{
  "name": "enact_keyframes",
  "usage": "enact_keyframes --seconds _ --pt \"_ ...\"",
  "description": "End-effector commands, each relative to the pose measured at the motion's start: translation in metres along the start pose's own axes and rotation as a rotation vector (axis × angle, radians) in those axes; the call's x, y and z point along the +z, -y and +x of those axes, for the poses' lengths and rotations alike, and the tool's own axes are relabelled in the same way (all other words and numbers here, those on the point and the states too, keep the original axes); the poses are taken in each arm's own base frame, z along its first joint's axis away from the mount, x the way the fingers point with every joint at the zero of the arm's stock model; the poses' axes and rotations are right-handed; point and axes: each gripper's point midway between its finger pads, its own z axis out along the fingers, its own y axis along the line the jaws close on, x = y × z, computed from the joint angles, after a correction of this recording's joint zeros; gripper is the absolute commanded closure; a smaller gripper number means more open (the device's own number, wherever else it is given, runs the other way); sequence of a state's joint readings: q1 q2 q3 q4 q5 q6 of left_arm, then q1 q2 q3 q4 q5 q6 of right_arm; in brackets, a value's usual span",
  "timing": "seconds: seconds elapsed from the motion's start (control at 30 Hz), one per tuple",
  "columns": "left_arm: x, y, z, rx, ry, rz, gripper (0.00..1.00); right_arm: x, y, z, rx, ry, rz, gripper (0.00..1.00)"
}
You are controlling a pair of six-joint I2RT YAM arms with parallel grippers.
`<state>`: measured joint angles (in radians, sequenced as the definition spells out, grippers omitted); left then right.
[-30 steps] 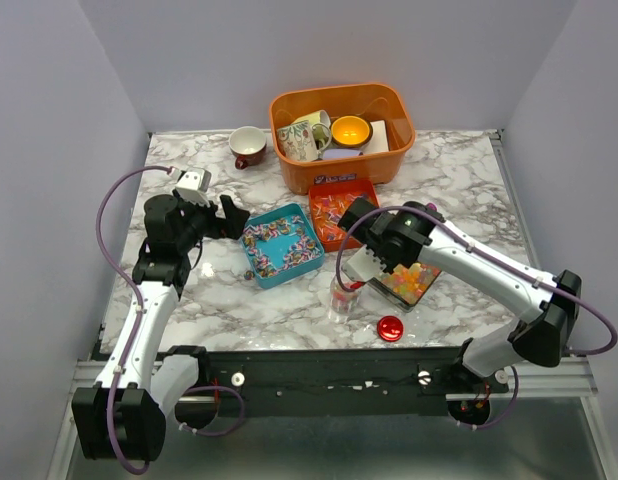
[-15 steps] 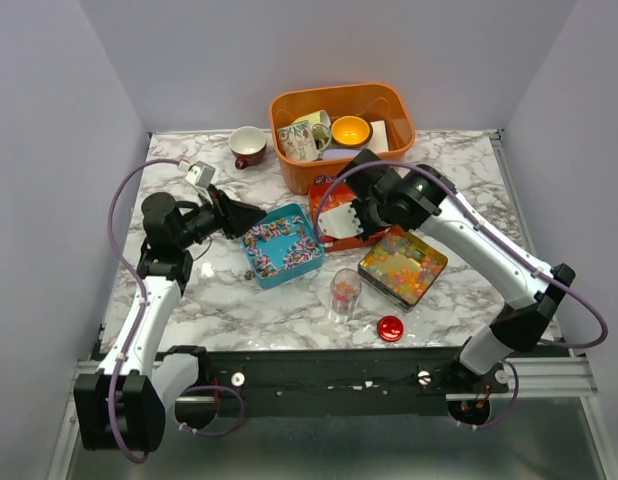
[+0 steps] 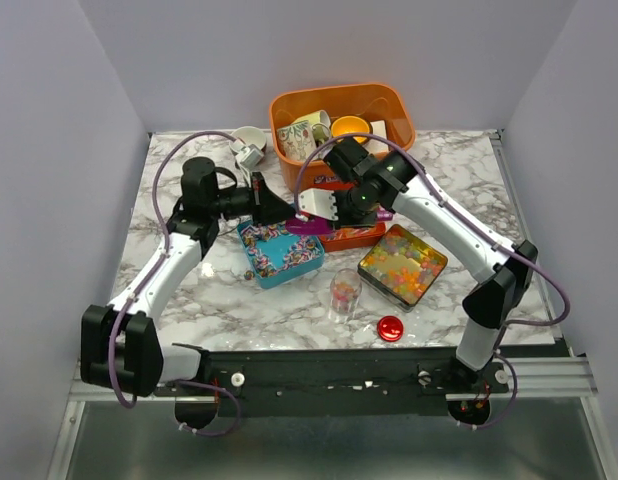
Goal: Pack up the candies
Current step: Adjust the spatula.
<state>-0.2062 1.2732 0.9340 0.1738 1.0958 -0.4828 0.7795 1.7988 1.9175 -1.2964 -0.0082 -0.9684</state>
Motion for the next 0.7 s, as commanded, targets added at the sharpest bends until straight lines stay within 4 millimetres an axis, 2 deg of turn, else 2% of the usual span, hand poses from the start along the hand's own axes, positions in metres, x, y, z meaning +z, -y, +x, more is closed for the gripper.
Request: enact_keyframes --seconds 0.0,0.03,0.13,0.17,0.2,0.27,0.33,0.37,0.43,0.47,0.5,0.53,0.57,0.6,0.63,0.67 --pt "0.021 -0.014 0.010 -0.042 -0.046 -0.015 1.00 -0.029 0.013 -0.035 0.078 0.204 0.085 0.99" --pt "0.023 -0.017 0.011 -0.047 -0.048 -0.019 1.00 -0.043 0.014 -0.037 0.080 0.236 0.115 0.99" --pt "0.031 -0.029 0.011 -0.048 -0.059 -0.032 1.00 -0.058 0.015 -0.041 0.095 0.306 0.154 0.99" --pt "0.033 -0.033 0.011 -0.051 -0.065 -0.038 1.00 -0.073 0.017 -0.038 0.106 0.335 0.183 0.99" --pt "0.037 -0.040 0.009 -0.049 -0.070 -0.040 1.00 -0.076 0.016 -0.040 0.121 0.360 0.181 0.99" --pt "0.042 -0.045 0.006 -0.045 -0.073 -0.043 1.00 -0.087 0.015 -0.030 0.159 0.378 0.192 0.99" --pt "0.049 -0.049 -0.007 -0.018 -0.068 -0.032 1.00 -0.086 0.012 -0.016 0.184 0.354 0.191 0.99" --pt "0.051 -0.049 -0.012 -0.007 -0.070 -0.029 1.00 -0.074 0.008 0.003 0.217 0.308 0.170 0.99" --pt "0.054 -0.040 -0.041 0.074 -0.042 -0.011 1.00 -0.072 0.005 0.028 0.252 0.266 0.190 0.99" --pt "0.054 -0.037 -0.048 0.091 -0.041 -0.014 1.00 -0.054 -0.006 0.053 0.293 0.202 0.157 0.99" --pt "0.054 -0.030 -0.063 0.134 -0.026 -0.011 1.00 -0.050 -0.008 0.067 0.312 0.165 0.162 0.99" --pt "0.055 -0.033 -0.067 0.181 -0.021 -0.033 1.00 -0.050 -0.016 0.078 0.326 0.150 0.164 0.99" --pt "0.057 -0.037 -0.060 0.168 -0.046 -0.051 1.00 -0.046 -0.019 0.092 0.357 0.126 0.169 0.99" --pt "0.059 -0.046 -0.051 0.169 -0.068 -0.070 1.00 -0.033 -0.031 0.106 0.378 0.084 0.148 0.99" --pt "0.061 -0.056 -0.043 0.173 -0.089 -0.095 1.00 -0.035 -0.037 0.113 0.388 0.070 0.162 0.99" --pt "0.062 -0.067 -0.025 0.191 -0.148 -0.121 1.00 -0.033 -0.041 0.123 0.408 0.050 0.164 0.99"
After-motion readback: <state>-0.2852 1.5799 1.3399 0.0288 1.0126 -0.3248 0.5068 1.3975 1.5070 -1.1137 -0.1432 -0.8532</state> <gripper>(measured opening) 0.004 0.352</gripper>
